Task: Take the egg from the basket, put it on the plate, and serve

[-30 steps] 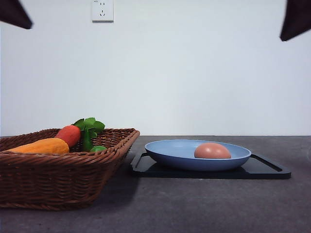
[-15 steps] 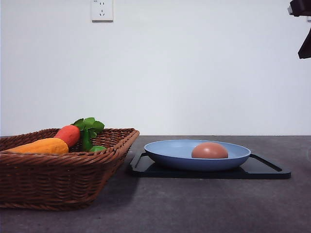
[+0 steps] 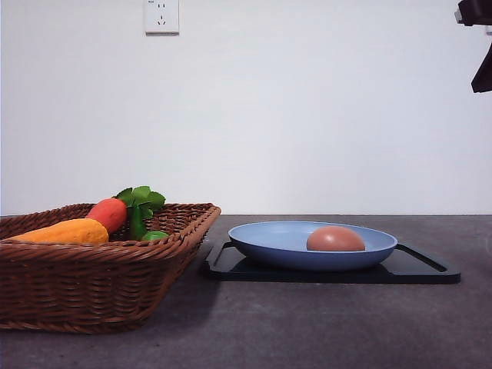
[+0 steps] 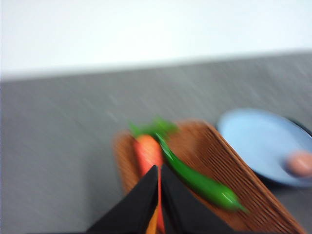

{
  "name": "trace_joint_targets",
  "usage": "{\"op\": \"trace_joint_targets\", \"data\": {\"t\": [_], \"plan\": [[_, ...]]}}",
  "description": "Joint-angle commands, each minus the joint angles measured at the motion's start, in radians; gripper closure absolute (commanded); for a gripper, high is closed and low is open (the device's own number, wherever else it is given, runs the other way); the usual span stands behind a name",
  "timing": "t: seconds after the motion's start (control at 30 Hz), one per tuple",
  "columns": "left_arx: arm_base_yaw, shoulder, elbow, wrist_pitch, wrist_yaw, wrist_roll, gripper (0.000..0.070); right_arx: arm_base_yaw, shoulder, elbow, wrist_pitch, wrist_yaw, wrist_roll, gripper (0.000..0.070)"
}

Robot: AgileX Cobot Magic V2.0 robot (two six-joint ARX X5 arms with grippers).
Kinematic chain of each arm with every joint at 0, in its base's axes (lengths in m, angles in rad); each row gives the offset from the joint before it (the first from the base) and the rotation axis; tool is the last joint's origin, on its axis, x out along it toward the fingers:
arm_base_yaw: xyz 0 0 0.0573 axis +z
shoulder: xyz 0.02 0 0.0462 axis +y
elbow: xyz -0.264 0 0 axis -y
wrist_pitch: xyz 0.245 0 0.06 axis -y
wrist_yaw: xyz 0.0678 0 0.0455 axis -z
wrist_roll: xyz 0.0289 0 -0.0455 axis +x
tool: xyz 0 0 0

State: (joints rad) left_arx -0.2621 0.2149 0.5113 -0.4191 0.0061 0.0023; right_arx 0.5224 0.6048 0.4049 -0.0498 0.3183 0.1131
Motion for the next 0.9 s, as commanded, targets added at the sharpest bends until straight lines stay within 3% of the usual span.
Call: {"op": "trace_joint_targets", "data": {"t": [0.0, 0.17, 0.3, 0.57, 0.87], "plan": [[0.058, -0.040, -0.020, 0.032, -0.002, 0.062, 0.0700, 0.005, 0.006, 0.010, 0.012, 0.005, 0.017, 0.0700], [0.226, -0.150, -0.138, 0.169, 0.000, 0.061, 0.0700, 0.005, 0.006, 0.010, 0.013, 0.004, 0.017, 0.0700], [0.299, -0.211, -0.248, 0.193, 0.000, 0.031, 0.0700, 0.005, 0.006, 0.010, 0.013, 0.004, 0.017, 0.0700], [0.319, -0.212, -0.408, 0.205, 0.000, 0.010, 0.0700, 0.005, 0.006, 0.010, 0.013, 0.004, 0.017, 0.0700], [0.319, -0.212, -0.500, 0.216, 0.000, -0.109, 0.0700, 0.005, 0.006, 0.010, 0.013, 0.004, 0.017, 0.0700]]}}
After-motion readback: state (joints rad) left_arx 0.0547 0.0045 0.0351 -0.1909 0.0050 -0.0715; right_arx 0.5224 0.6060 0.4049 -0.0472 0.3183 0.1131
